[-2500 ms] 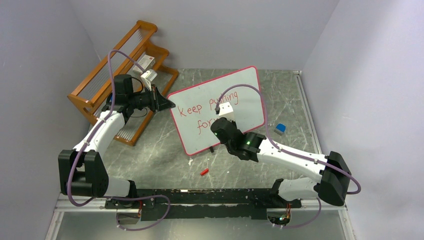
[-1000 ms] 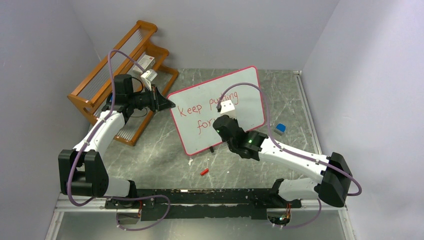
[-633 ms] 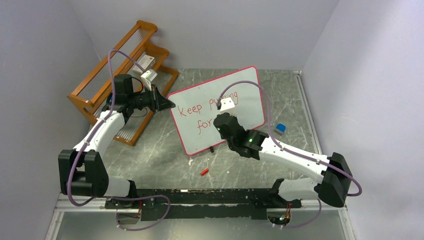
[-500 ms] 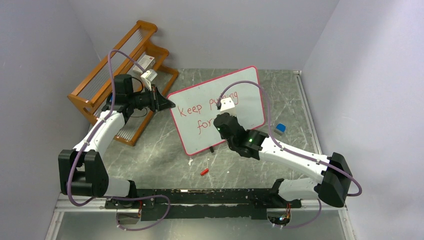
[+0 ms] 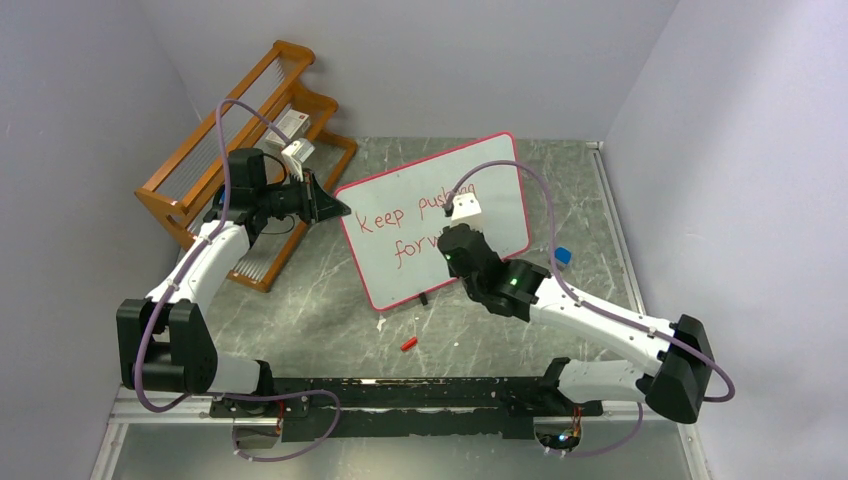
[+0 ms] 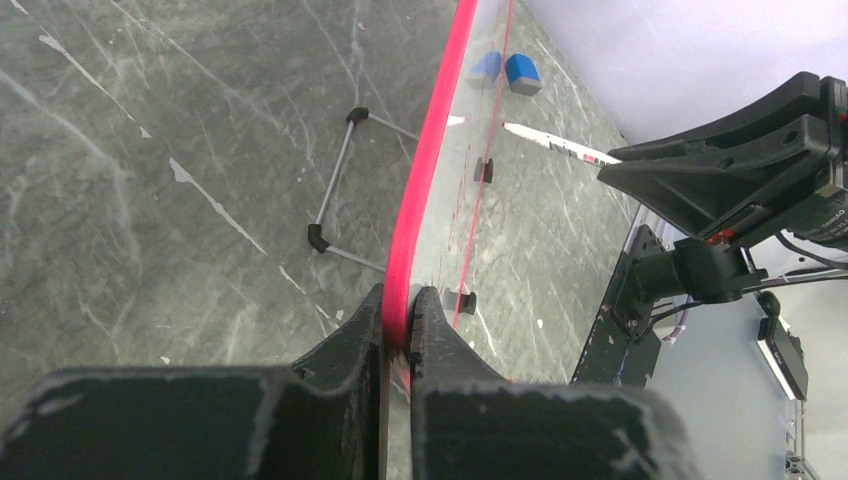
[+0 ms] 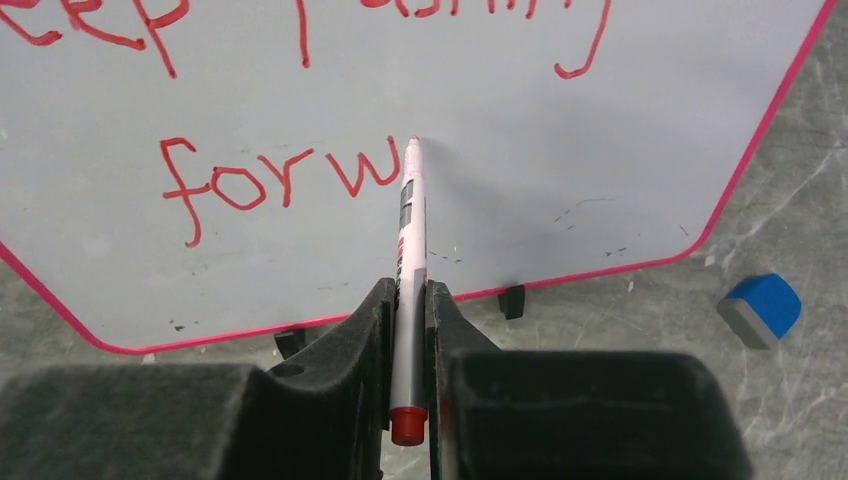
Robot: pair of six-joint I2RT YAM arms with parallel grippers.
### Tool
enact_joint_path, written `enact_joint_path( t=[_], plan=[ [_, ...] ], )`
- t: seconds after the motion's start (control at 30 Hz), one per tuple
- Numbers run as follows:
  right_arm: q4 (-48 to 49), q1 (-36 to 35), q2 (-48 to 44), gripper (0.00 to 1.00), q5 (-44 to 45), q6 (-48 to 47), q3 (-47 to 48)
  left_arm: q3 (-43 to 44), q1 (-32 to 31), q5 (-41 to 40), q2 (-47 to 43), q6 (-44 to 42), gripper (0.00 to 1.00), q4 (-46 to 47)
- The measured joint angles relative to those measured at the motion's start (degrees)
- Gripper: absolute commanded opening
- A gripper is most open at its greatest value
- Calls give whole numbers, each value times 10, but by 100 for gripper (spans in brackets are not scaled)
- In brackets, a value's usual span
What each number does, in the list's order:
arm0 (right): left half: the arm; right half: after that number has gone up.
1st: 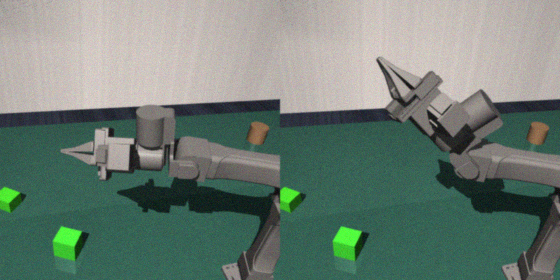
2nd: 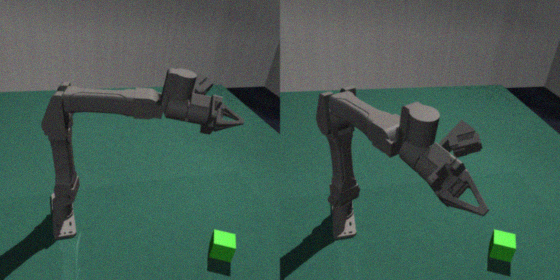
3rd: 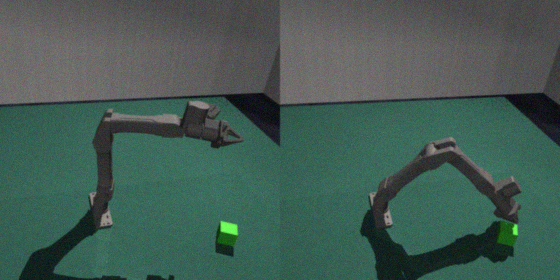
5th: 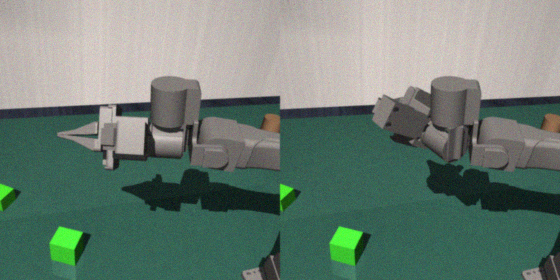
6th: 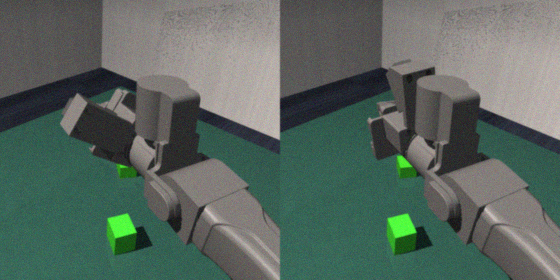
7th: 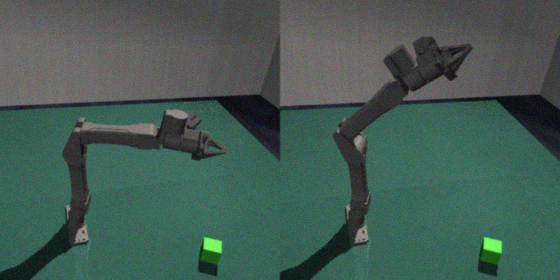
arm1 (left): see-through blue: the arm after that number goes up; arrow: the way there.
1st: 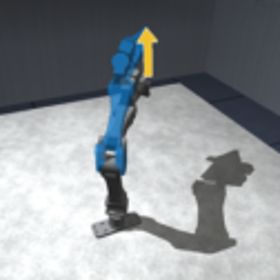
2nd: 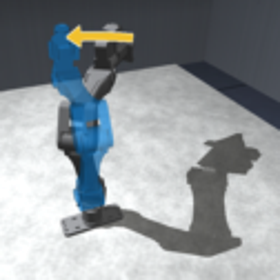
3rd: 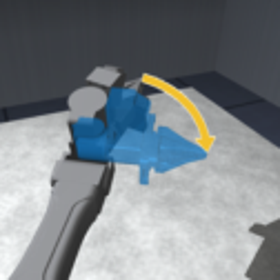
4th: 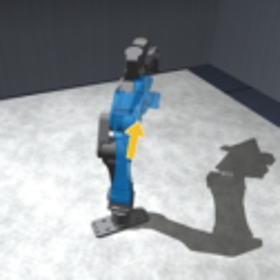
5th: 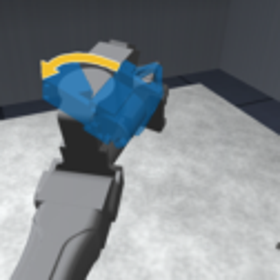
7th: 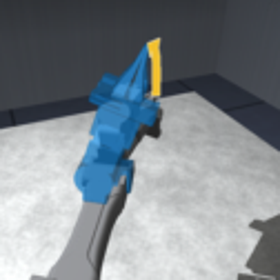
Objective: Write a sentence on the whiteboard
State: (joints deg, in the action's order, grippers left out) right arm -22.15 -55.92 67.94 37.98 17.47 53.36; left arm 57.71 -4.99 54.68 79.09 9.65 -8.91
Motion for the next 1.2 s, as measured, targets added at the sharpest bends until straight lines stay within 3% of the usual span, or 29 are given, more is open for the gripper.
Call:
enact_joint_path(
  t=[1.2],
  plan=[
    [22, 28, 16, 0, -12, -10, -15, 0, 0, 0, 1, 0, 5, 0]
  ],
)
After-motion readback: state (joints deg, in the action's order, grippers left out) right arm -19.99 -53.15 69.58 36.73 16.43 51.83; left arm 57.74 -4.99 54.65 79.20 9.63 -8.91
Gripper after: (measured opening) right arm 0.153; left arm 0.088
